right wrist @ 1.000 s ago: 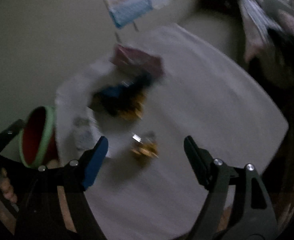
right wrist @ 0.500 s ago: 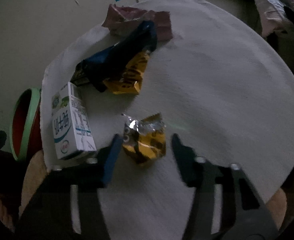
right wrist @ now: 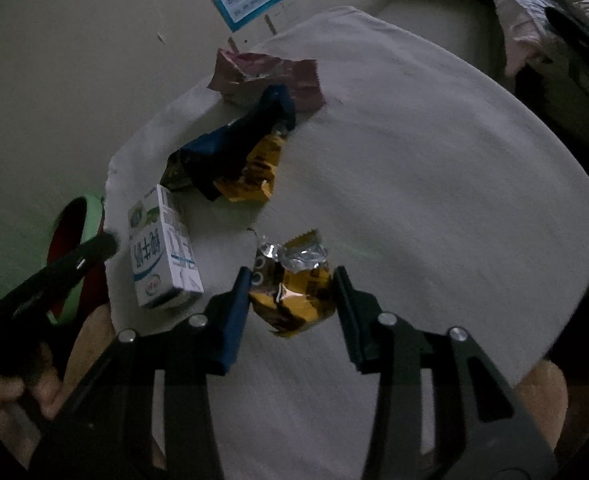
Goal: Collect trash
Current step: 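Grasp the silver-yellow snack wrapper with the right gripper while the left grasps the white milk carton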
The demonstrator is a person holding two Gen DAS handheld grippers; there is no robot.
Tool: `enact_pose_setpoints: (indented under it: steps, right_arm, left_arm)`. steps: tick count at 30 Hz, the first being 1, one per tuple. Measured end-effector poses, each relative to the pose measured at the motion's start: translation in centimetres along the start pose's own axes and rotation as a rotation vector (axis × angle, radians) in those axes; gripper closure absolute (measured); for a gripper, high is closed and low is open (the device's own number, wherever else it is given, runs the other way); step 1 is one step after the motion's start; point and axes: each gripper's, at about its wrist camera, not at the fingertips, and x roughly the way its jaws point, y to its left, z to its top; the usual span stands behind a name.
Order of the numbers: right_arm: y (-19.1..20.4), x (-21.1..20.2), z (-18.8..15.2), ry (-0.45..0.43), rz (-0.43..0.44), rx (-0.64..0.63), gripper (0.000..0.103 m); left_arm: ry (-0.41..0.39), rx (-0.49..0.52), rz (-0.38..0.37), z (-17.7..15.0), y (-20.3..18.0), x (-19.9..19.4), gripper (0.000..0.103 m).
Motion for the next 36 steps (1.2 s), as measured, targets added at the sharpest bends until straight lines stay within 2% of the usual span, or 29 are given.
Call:
enact_pose_setpoints:
  steps: [10, 11, 13, 22, 24, 31, 36]
  right_arm:
    - [-0.4, -0.4, -0.4, 0.000, -0.011, -0.001, 0.062]
    - [-0.4, -0.3, -0.4, 0.002, -0.011, 0.000, 0.062]
    - [-0.5, -0.1, -0.4, 0.006, -0.008, 0.002, 0.062]
    - [-0.8, -0.5, -0.5, -0.011, -0.006, 0.015, 0.062]
    - [-0.7, -0.9, -0.4, -0.025, -0.006, 0.015, 0.062]
    - [0.4, -3.0, 0.6, -0.084, 0.003, -0.006, 0.062]
    - [1.7, -5.0, 1.4, -0.141, -0.001, -0.037, 0.062]
  left_arm:
    - [0.059, 0.032, 0.101, 1.0, -2.1, 4.8, 0.034]
    - [0.063, 0.032, 0.107, 1.1, -2.2, 5.0, 0.034]
    - [0.068, 0.029, 0.112, 1.2, -2.1, 5.2, 0.042]
    - [0.044, 0.059, 0.105, 1.0, -1.9, 4.3, 0.049]
    - [0.015, 0.076, 0.101, 0.9, -2.0, 2.9, 0.049]
    - [-0.179, 0.193, 0.107, 1.1, -3.3, -4.9, 0.049]
    - [-0.288, 0.235, 0.109, 1.6, -4.2, -9.1, 0.049]
